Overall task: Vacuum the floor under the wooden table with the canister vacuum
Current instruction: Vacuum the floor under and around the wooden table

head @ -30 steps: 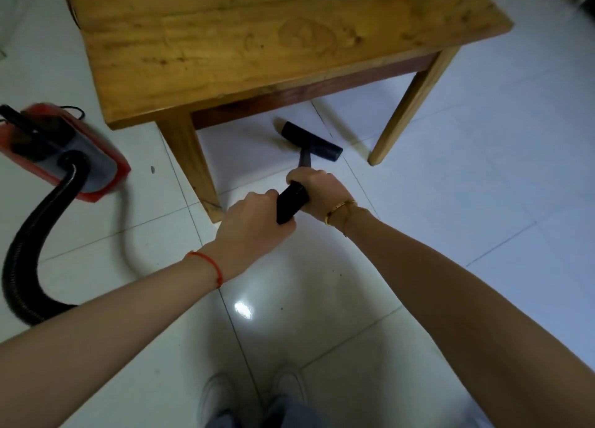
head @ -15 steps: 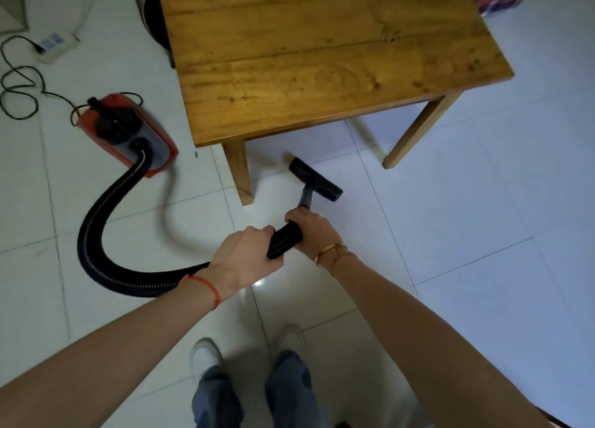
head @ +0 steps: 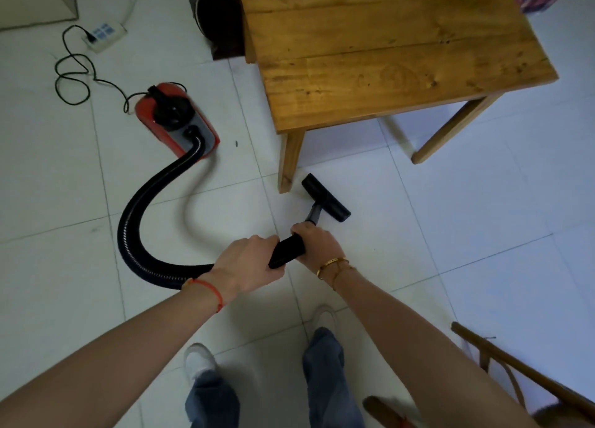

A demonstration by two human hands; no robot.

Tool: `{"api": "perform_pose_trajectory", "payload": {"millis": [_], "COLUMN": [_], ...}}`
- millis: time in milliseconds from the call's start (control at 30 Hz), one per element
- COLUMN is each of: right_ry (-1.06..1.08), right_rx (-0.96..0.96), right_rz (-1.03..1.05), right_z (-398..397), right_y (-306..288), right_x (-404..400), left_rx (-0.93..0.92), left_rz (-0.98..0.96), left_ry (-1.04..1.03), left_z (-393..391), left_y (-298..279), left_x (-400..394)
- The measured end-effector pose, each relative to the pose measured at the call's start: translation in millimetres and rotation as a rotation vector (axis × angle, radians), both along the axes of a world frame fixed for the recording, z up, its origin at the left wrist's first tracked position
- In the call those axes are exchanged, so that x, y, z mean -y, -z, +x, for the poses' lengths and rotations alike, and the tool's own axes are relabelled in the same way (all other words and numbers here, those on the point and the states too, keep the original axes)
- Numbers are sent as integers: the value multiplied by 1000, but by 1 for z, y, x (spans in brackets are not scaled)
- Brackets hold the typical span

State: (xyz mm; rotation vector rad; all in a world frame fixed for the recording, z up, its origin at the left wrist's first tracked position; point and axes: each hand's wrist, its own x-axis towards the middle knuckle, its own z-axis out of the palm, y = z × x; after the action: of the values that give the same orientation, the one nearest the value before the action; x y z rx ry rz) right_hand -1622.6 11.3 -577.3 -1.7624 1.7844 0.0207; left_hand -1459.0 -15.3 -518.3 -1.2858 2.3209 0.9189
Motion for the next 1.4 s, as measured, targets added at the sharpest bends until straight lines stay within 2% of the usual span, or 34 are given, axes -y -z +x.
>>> {"api": "perform_pose_trajectory", "payload": {"millis": [400, 767, 1033, 1400], "right_ry": [139, 101, 46, -2], "right_rx": [36, 111, 119, 127], "right_rz": [-7, -93, -92, -55], "right_z": [154, 258, 272, 229], "right_y": [-17, -20, -5, 3], "right_x": [-29, 27, 95, 212], "left_rx": [25, 45, 37, -26], "left_rz": [-36, -158, -219, -215], "left_ry": [30, -65, -136, -259], "left_z": [144, 246, 261, 221], "left_y": [-16, -26, -15, 9], "left_x": [-19, 19, 72, 173]}}
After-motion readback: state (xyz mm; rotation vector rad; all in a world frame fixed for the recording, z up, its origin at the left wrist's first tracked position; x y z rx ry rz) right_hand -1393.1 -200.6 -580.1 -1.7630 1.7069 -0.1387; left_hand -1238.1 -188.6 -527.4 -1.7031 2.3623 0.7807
